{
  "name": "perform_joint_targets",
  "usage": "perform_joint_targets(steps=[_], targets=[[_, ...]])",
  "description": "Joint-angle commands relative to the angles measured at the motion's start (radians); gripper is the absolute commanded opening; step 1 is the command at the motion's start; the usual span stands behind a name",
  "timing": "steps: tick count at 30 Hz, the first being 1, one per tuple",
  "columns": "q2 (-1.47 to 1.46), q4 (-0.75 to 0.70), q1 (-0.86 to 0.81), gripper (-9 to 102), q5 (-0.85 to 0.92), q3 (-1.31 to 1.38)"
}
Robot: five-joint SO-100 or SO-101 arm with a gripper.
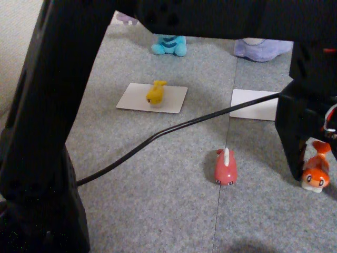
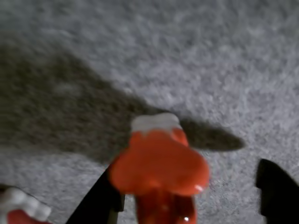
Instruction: Wooper wants to eat egg sudhi, and Goomy wants to eat shrimp sushi
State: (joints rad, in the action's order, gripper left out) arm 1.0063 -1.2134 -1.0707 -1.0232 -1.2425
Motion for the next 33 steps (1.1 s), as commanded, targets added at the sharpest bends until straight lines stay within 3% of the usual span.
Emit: perform_joint_targets(steps=[1,8,16,22,27,33], targets=[[0.006,0.011,0.020,23,-0.008,0.017],[-0.046,0.006,0.037,2,-0.008,0.017],[0.077,-0.077,0.087,2,-0.063,0.029],[0.215,-0.084,0.305,2,-0.124,0.084],[0.209,-0.115,0.451,2,-0.107,0.235],[0.080,-0.114,0.466,3,-0.055,0.408]])
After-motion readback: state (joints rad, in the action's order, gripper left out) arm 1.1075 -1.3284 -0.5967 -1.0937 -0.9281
